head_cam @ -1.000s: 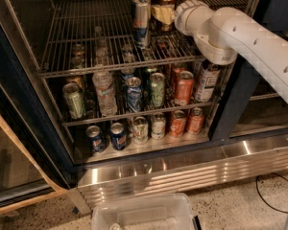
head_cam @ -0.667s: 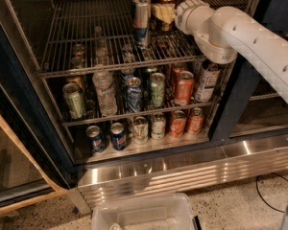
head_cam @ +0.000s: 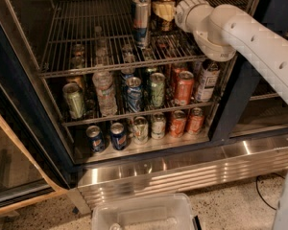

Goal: Pick orange can from top shelf of fridge

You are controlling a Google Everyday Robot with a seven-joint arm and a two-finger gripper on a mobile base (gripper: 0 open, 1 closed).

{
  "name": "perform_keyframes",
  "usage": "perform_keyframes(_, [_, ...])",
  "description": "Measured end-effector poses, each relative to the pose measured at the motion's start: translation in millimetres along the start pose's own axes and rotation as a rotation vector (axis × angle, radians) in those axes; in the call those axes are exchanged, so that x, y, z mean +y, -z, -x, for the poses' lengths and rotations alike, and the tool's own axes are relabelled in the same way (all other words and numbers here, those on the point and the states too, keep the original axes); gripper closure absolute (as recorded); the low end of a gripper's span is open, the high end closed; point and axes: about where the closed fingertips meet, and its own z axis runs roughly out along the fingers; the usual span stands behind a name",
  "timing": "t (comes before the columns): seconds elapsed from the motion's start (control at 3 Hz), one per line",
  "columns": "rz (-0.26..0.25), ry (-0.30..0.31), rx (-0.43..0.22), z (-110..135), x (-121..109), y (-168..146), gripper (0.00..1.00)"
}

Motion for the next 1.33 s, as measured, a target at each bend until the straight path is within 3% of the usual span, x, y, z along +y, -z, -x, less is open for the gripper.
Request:
perform_keyframes(1.0, [-0.031,0.012,0.058,-19.3,-7.7,-28.7,0.27])
perform_keyframes(1.33, [-0.031,0.012,0.058,-19.3,-7.7,-28.8,0.45])
